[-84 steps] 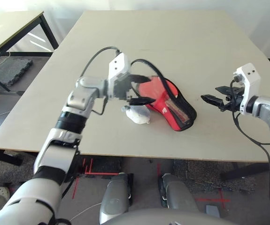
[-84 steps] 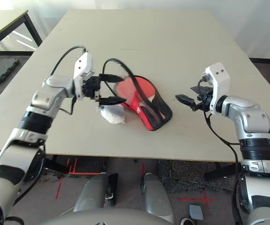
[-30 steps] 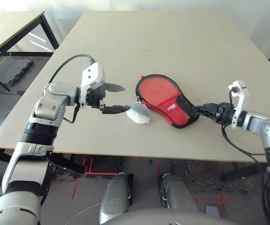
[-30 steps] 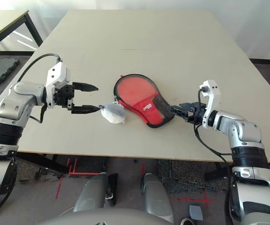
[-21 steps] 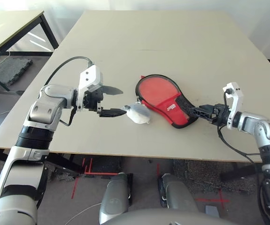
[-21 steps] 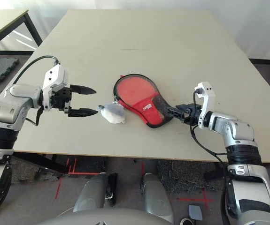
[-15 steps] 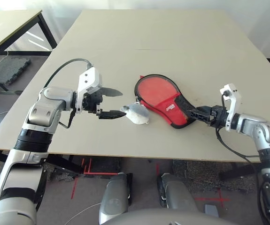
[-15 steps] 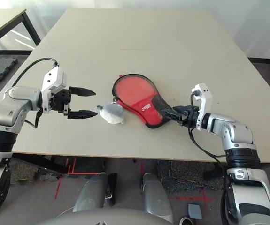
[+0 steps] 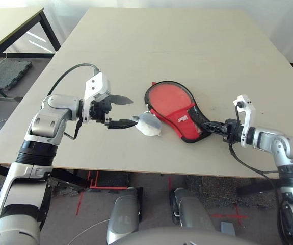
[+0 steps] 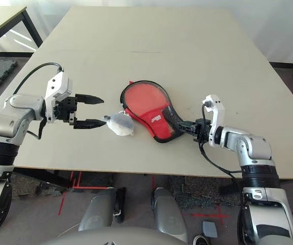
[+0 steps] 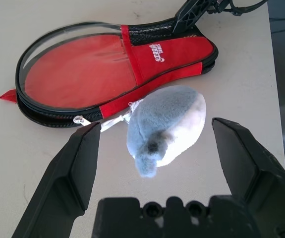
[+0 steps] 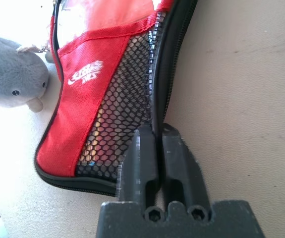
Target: Store the ping-pong paddle in its case and zip it.
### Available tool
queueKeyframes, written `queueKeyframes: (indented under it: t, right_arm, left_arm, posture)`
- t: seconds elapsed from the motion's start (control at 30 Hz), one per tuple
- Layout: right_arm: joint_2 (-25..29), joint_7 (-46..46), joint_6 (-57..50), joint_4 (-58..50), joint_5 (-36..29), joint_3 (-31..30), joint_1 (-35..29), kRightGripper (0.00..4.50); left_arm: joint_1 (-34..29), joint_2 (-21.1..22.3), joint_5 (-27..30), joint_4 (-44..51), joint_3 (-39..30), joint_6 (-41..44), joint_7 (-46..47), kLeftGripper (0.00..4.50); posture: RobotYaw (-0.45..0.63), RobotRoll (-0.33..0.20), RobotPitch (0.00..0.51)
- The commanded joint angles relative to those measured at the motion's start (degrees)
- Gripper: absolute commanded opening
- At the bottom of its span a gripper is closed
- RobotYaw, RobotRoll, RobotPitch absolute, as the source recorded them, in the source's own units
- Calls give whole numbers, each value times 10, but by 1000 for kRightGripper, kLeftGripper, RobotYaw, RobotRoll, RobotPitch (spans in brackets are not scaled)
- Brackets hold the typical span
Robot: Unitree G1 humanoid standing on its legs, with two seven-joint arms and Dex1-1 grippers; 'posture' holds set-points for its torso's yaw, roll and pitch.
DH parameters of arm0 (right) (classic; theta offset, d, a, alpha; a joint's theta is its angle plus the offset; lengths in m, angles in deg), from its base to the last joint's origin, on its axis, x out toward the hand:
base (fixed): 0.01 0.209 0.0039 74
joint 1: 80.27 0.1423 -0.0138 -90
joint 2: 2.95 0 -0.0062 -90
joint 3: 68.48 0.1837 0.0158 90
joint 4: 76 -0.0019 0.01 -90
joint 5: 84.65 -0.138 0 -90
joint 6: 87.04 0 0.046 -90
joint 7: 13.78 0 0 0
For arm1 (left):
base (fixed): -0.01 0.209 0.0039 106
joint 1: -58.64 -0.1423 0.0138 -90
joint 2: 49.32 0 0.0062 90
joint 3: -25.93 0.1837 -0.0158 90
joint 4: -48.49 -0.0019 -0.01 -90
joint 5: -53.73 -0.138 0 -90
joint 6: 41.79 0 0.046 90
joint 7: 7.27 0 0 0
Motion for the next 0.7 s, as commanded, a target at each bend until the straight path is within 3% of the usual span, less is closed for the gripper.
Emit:
queueKeyframes:
  t: [0.03,0.3,0.7]
  right_arm:
    - [0,1,-32,-10,-8,-18,-26,12]
    - [24,6,-67,-64,-38,-3,-61,12]
    - [80,8,-137,-189,-127,64,-180,12]
  left_arm:
    - [1,0,-3,-3,6,-5,1,4500]
    - [-2,-3,-5,-5,9,-11,5,4500]
    - [5,-7,-10,-23,13,-25,5,4500]
  posture:
    - [118,0,121]
    - [112,0,116]
    - [97,0,118]
